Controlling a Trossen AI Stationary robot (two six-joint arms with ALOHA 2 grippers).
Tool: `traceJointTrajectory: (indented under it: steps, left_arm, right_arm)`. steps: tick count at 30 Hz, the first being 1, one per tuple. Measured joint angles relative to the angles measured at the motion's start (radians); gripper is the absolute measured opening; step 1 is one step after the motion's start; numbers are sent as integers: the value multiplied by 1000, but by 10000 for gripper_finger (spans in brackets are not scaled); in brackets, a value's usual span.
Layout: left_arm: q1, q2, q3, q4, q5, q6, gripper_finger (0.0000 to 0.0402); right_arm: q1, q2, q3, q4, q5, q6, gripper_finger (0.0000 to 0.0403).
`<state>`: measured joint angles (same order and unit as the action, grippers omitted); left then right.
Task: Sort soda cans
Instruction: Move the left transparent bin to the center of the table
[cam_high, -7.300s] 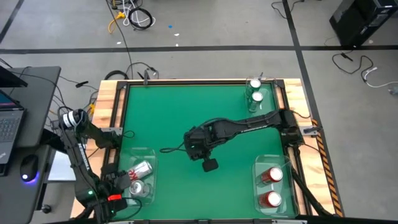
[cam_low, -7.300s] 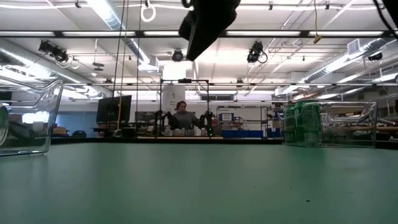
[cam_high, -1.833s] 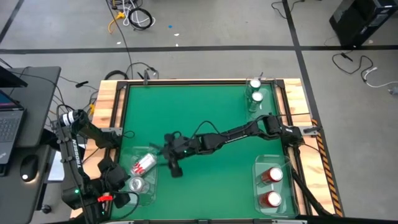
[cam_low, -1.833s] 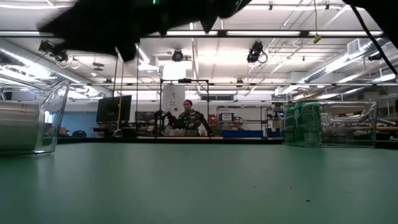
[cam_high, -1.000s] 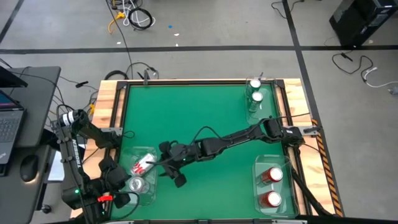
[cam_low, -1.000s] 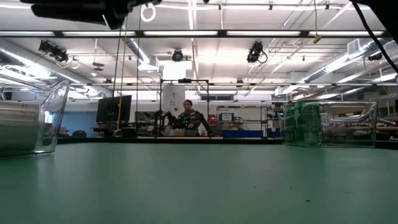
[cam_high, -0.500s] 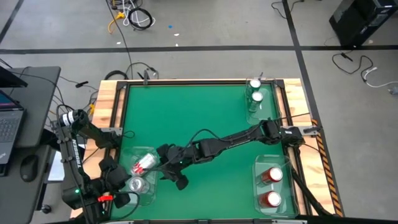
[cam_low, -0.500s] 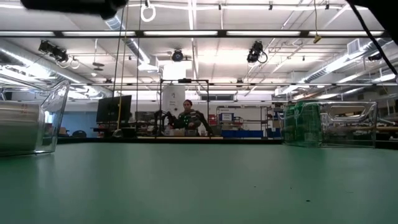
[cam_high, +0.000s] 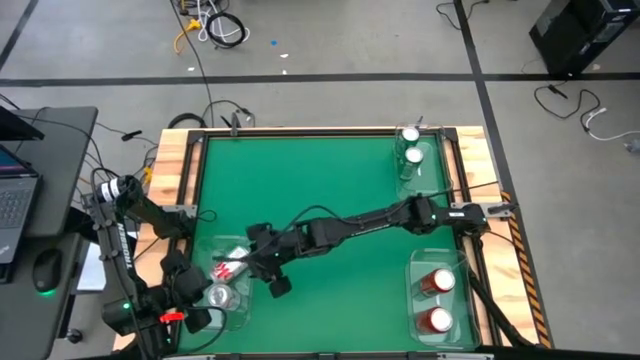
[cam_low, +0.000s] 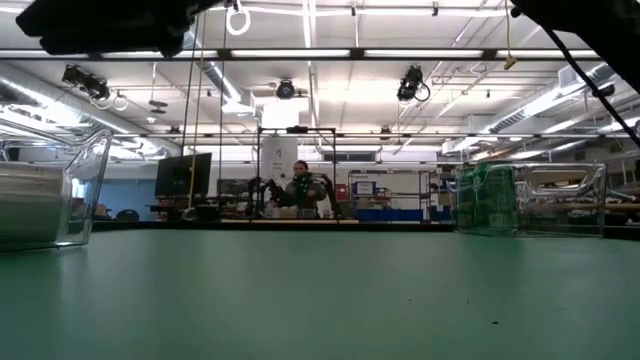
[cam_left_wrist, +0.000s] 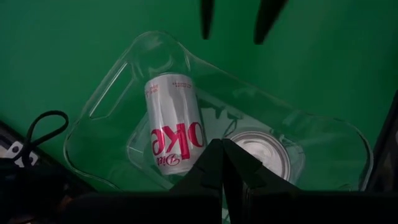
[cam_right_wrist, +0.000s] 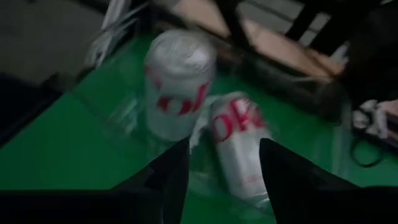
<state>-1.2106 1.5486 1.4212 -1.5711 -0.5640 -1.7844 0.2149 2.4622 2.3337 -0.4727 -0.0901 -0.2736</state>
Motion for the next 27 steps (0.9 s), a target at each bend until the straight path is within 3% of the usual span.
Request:
traceJointTrajectory:
  steps: [15, 27]
  left_arm:
    - [0, -3, 0, 0, 0, 0, 3]
    - [0, -3, 0, 0, 0, 0, 3]
  right_arm:
    - [15, 107, 3, 31, -65, -144, 187]
    - [15, 136, 4, 63, -95, -266, 166]
